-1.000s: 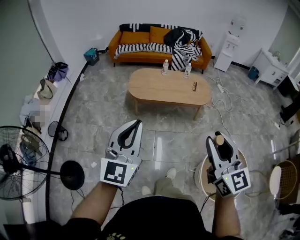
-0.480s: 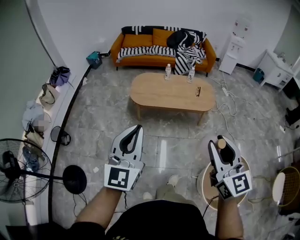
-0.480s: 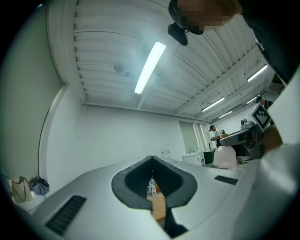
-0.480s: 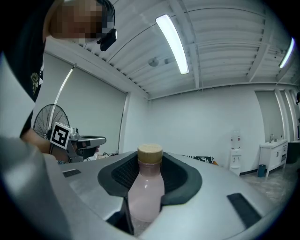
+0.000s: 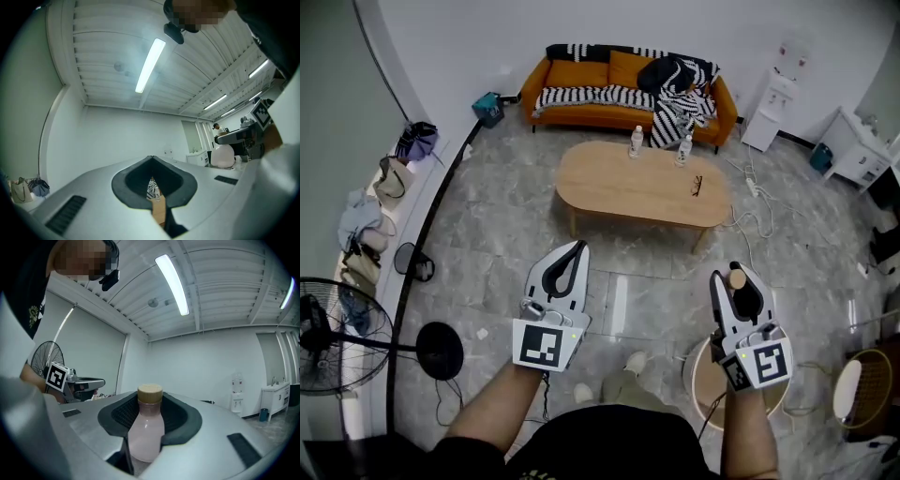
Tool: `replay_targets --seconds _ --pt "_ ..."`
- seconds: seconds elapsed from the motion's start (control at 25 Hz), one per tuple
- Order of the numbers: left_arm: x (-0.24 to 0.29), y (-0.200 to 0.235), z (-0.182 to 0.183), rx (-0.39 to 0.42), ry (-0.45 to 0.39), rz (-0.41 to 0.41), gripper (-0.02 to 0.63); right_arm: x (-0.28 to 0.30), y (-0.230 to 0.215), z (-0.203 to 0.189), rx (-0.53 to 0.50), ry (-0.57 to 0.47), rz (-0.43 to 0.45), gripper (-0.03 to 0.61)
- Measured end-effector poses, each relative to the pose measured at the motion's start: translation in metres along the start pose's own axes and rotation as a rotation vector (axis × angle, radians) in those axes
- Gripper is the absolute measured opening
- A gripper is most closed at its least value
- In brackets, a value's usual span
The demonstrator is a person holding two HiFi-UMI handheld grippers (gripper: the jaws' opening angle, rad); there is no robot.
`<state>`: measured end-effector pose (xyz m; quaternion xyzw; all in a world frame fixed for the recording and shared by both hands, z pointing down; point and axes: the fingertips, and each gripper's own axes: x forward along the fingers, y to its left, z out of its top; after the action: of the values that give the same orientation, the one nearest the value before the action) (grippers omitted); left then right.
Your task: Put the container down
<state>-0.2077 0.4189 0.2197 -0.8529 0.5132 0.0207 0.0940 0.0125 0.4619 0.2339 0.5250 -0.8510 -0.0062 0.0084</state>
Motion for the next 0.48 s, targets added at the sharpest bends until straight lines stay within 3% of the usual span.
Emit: replay_targets --seconds 0.32,0.48 --pt "0.041 0.001 -0.003 -0.02 -0.021 -0.004 0.014 0.042 -0.019 0.004 -0.001 -0.034 0.024 0.149" --pt "0.059 0.006 -0.009 -0.038 -0.012 0.001 0.014 0.053 -0.033 -0.006 0.002 0.006 0.051 0.149"
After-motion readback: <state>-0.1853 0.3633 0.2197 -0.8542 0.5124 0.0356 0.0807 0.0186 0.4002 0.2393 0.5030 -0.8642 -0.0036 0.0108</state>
